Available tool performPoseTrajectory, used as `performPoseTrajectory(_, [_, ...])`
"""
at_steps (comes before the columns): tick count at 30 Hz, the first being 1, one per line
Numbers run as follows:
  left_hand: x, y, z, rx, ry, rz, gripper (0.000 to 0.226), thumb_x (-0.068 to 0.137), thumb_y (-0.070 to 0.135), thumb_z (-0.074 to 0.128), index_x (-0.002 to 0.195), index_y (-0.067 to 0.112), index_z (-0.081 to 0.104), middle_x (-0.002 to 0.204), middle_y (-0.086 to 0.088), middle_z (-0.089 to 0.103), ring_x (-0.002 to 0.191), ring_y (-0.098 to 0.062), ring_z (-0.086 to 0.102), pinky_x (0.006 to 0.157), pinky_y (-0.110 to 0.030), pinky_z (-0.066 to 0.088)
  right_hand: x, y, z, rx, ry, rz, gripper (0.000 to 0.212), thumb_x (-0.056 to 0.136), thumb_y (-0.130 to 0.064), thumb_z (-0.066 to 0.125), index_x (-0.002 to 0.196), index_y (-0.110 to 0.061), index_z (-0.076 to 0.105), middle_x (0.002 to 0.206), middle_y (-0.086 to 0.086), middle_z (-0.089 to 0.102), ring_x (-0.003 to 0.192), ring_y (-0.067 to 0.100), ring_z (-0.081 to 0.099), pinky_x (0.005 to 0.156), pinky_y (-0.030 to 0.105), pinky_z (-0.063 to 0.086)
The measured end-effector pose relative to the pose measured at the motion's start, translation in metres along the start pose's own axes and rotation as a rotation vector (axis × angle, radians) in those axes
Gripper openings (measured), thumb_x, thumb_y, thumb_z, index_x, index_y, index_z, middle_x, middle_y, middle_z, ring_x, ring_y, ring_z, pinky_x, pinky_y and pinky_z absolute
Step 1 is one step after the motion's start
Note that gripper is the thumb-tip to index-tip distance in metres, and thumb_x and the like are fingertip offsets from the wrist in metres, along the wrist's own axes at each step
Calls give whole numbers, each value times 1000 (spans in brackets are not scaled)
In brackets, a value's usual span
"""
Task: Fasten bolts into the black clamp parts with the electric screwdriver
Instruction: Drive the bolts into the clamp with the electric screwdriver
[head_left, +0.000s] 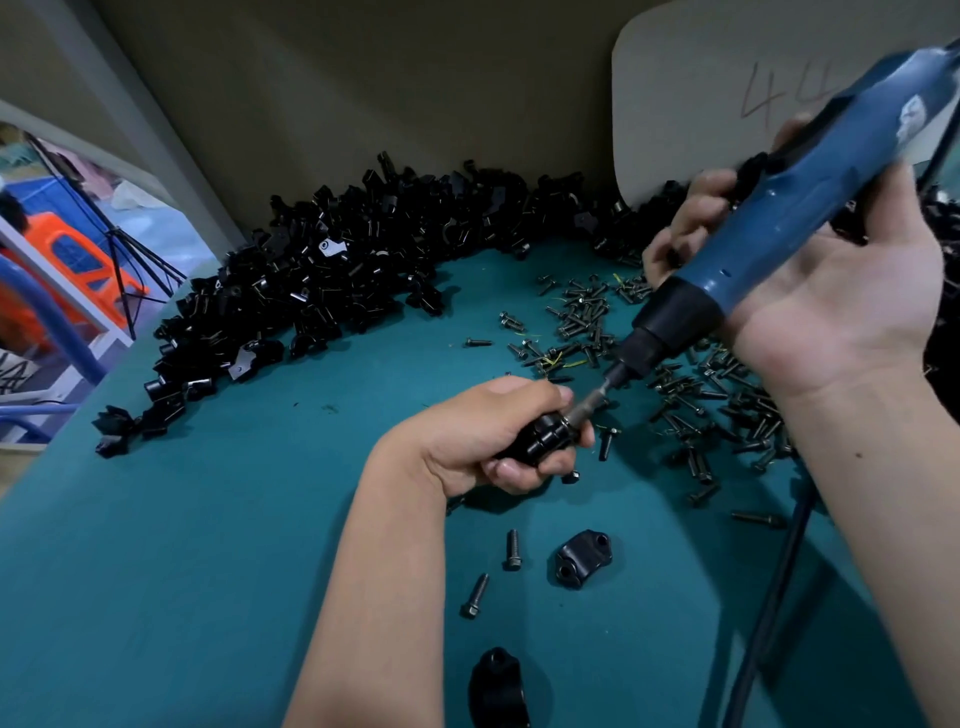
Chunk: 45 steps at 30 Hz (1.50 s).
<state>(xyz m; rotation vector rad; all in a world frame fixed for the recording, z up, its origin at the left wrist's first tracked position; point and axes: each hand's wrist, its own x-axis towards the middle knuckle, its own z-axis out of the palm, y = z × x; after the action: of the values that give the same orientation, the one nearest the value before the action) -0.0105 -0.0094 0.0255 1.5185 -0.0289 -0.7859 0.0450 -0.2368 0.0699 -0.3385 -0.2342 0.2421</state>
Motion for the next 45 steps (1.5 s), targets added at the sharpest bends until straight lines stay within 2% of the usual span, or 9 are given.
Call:
performPoseTrajectory(4, [2, 1, 1, -39, 44, -2, 38, 110, 28, 35, 96, 5, 61, 62, -5, 50, 36, -6, 32, 32, -14, 21, 2, 1, 6, -28, 31, -57, 53, 105, -62, 42, 130, -16, 48, 130, 19, 65, 90, 29, 64, 108, 60, 44])
performPoseTrajectory(7, [3, 2, 1, -30, 69, -4, 35, 110, 28, 41, 99, 2, 62, 64, -7, 54, 36, -7, 37, 31, -14, 22, 5, 1, 8, -23, 106, -109, 57, 104, -67, 33, 111, -14, 52, 96, 11, 68, 65, 21, 54, 91, 42, 50])
performPoseTrajectory(9, [3, 2, 1, -37, 95, -3, 35, 109, 29, 43, 98, 1, 62, 65, -8, 55, 37, -7, 38, 31, -14, 21, 5, -3, 6, -31, 134, -94, 66, 102, -70, 25, 99, -13, 59, 85, 7, 61, 61, 18, 49, 79, 36, 46])
performPoseTrajectory(14, [4, 3, -1, -57, 122, -14, 38, 110, 32, 42, 98, 2, 63, 64, -7, 54, 37, -8, 36, 32, -16, 17, 3, -9, 0, 11, 119, -24, 52, 103, -57, 34, 105, -16, 66, 91, 6, 59, 69, 19, 51, 92, 36, 39])
performPoseTrajectory(20, [1, 1, -6, -84, 96, -21, 45, 109, 33, 38, 95, 3, 68, 61, -6, 52, 34, -8, 33, 30, -16, 17, -1, -6, -1, 54, 0, 20, 50, 104, -61, 38, 124, -23, 62, 109, 10, 56, 90, 23, 54, 112, 47, 33])
performPoseTrajectory(23, [-2, 1, -12, -72, 122, -1, 44, 108, 32, 39, 95, 2, 68, 61, -7, 52, 34, -9, 33, 29, -16, 18, -3, -1, 6, 59, -31, 27, 54, 104, -63, 41, 132, -21, 60, 122, 11, 52, 101, 26, 52, 118, 43, 27])
performPoseTrajectory(29, [-11, -1, -22, 10, 229, 39, 36, 107, 30, 42, 97, 4, 65, 70, -17, 66, 38, -13, 44, 29, -16, 23, 3, 13, 16, -24, 67, -24, 66, 104, -67, 37, 133, -14, 62, 114, 10, 57, 104, 26, 50, 105, 36, 46])
performPoseTrajectory(35, [-11, -3, -24, 46, 287, 23, 36, 106, 32, 44, 89, 8, 66, 65, -14, 64, 35, -10, 39, 30, -14, 23, 8, 19, 12, -33, 259, -92, 52, 107, -59, 36, 123, -14, 57, 111, 7, 53, 107, 25, 51, 107, 43, 49])
performPoseTrajectory(45, [-6, 1, -17, 178, 426, 39, 21, 103, 26, 48, 95, 13, 63, 69, -6, 65, 42, -11, 47, 36, -15, 23, 6, 12, 5, 70, 319, -80, 52, 102, -60, 51, 116, -12, 62, 106, 11, 62, 97, 30, 59, 99, 42, 50])
